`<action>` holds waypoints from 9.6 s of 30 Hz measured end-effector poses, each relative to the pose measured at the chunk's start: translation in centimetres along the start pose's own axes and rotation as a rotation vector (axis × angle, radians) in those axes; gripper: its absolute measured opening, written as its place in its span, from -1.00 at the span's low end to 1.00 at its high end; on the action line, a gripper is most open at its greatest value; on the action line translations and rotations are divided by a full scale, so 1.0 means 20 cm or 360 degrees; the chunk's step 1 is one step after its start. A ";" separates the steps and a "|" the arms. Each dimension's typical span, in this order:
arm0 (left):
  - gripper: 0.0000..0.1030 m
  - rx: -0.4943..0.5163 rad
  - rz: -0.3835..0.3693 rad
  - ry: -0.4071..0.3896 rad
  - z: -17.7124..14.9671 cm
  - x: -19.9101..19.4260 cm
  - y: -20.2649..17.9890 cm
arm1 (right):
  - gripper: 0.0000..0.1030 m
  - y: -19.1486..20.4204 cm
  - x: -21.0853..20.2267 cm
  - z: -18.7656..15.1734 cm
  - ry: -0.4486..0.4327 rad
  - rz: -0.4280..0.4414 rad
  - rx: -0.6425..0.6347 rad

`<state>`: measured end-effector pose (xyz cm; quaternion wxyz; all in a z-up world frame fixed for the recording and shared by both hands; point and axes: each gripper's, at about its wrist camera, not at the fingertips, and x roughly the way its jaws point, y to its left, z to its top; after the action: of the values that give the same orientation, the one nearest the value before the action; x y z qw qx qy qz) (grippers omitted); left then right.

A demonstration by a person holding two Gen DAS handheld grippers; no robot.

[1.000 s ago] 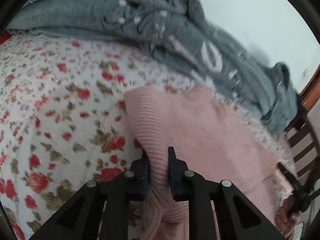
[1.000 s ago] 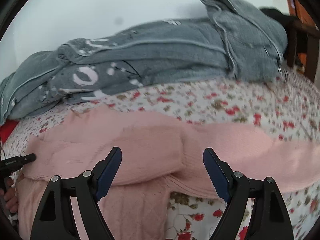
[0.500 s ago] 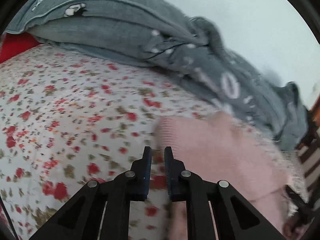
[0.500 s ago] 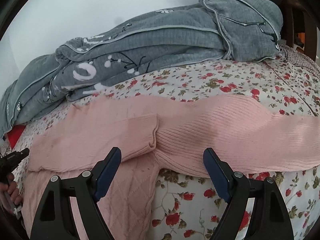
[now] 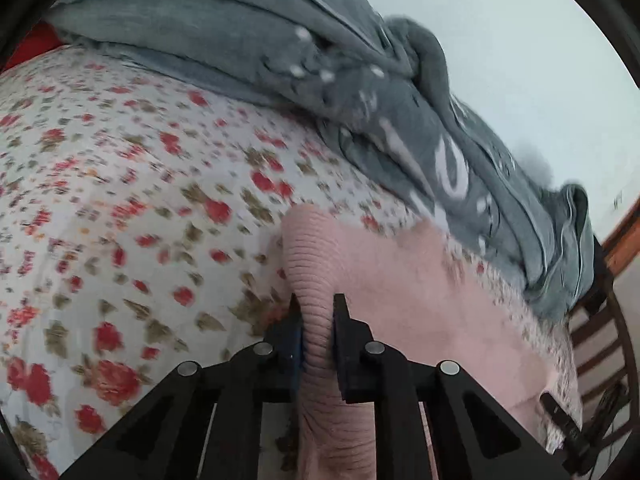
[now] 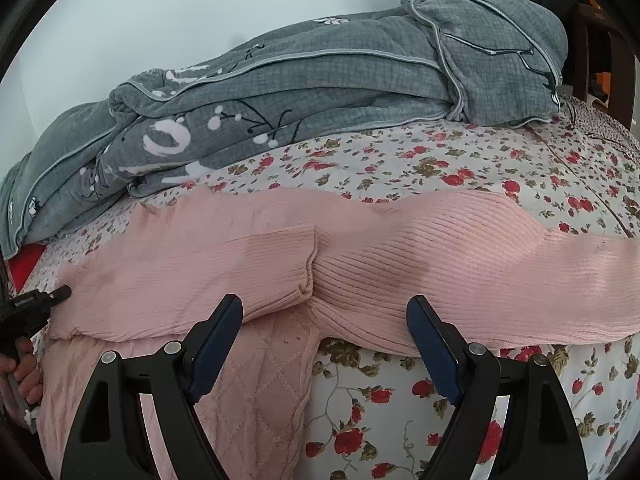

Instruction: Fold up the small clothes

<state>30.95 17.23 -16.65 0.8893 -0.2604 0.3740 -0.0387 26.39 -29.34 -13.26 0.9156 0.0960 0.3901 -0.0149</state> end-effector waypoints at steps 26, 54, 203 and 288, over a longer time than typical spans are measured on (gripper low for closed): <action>0.33 0.0431 0.0343 0.0067 -0.21 0.00 -0.22 | 0.61 -0.04 -0.07 -0.02 -0.0021 -0.0144 0.0017; 0.45 0.0408 0.0294 0.0065 -0.20 -0.01 -0.19 | 0.60 -1.29 -0.58 -0.15 -0.0157 -0.0627 0.0952; -0.86 0.0021 -0.0156 0.0035 -0.20 -0.20 -0.01 | 0.14 0.29 0.04 -0.02 -0.0048 0.0122 -0.0099; 0.55 0.0365 0.0079 -0.0085 -0.26 -0.15 -0.23 | 0.58 0.42 0.06 -0.06 0.0028 0.0066 -0.0329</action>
<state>25.87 11.91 -15.50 0.9236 -0.1485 0.3496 -0.0523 27.25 -20.84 -13.57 0.9173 0.0093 0.3956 0.0450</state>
